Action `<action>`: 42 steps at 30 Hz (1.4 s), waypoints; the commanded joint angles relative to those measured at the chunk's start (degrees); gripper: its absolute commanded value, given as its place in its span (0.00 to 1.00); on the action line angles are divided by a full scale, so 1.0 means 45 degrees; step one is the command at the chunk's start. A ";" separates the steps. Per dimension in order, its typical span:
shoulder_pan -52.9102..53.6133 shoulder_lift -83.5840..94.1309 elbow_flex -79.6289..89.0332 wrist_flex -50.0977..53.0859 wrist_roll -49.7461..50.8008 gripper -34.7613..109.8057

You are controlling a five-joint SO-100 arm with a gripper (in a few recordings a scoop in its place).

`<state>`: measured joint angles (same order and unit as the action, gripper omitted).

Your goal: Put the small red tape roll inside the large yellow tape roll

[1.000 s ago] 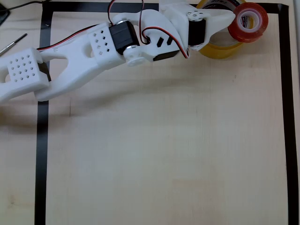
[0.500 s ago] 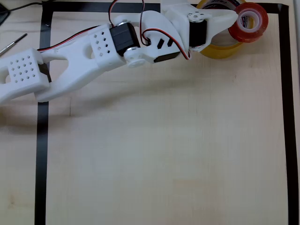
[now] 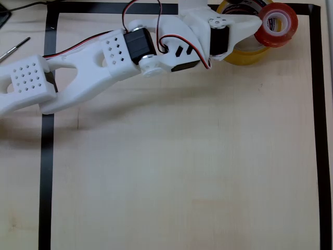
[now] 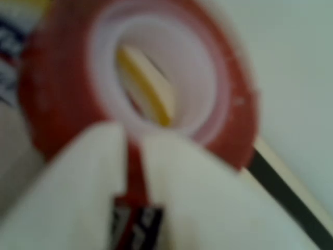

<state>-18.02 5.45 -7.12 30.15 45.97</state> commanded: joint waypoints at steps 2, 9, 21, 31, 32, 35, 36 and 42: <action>0.0176 0.0859 -0.1504 -0.0098 0.1055 0.24; 0.0273 0.0879 -0.1504 0.0430 0.1563 0.24; -0.0488 0.2734 -0.1523 0.4707 0.1465 0.24; -0.1035 0.4902 -0.1484 0.7949 0.0703 0.24; -0.1055 0.5234 -0.1484 0.8496 0.0703 0.24; -0.1113 0.6055 -0.1465 1.0605 0.0078 0.24; -0.1152 0.6289 -0.1465 1.1504 -0.0352 0.24; -0.0801 0.7480 -0.1348 1.6367 -0.3555 0.24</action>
<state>-22.68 25.22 -8.70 92.02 37.09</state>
